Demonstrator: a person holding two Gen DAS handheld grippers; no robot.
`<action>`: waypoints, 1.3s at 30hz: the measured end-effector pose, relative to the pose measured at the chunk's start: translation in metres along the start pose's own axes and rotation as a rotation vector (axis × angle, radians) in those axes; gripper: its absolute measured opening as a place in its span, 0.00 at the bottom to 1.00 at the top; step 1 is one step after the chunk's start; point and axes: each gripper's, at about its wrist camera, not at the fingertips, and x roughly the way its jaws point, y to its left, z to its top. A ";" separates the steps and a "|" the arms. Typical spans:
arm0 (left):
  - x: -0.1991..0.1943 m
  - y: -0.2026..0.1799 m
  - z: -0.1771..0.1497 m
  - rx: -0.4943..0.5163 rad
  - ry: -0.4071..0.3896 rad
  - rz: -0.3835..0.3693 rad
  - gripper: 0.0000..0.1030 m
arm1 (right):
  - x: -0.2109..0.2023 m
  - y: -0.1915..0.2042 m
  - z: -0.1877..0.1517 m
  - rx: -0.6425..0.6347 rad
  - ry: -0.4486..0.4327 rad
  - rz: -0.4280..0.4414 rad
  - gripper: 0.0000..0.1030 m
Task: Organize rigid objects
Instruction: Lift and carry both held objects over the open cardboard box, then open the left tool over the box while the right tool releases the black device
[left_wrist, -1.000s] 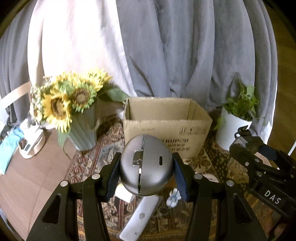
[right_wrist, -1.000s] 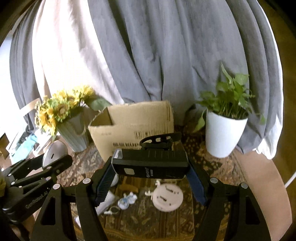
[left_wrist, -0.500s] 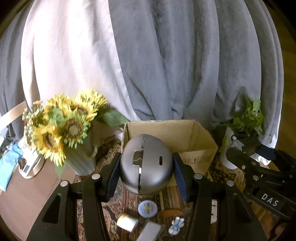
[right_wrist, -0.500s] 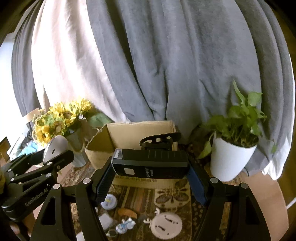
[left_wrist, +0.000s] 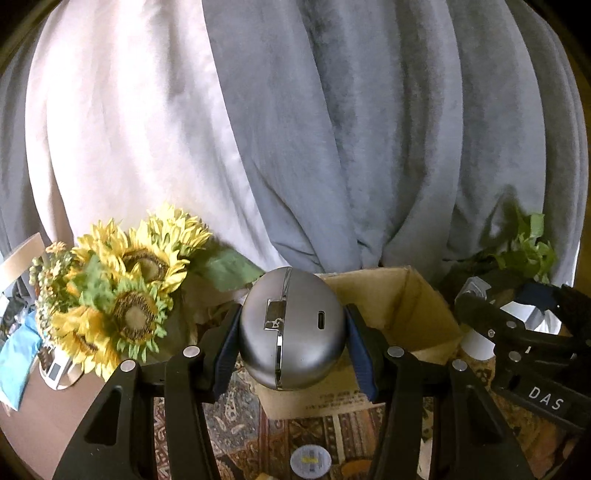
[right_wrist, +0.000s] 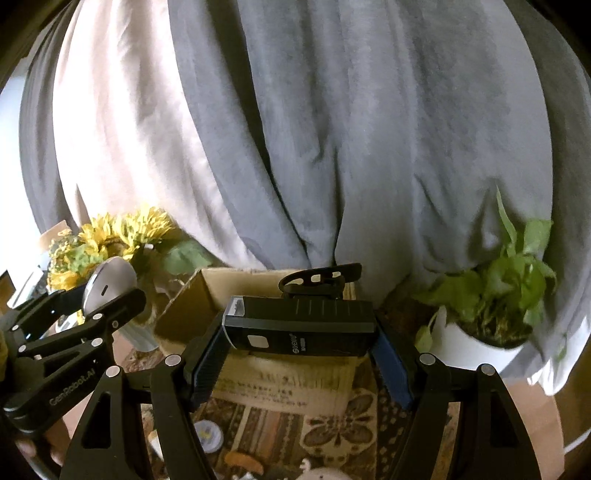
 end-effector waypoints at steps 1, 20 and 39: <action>0.004 0.000 0.002 0.000 0.006 0.001 0.51 | 0.003 0.001 0.003 -0.008 0.001 0.000 0.72; 0.094 -0.002 0.017 0.059 0.240 -0.031 0.51 | 0.094 -0.005 0.030 -0.090 0.206 0.044 0.72; 0.119 0.000 0.011 0.055 0.364 -0.027 0.65 | 0.138 -0.009 0.018 -0.084 0.369 0.074 0.73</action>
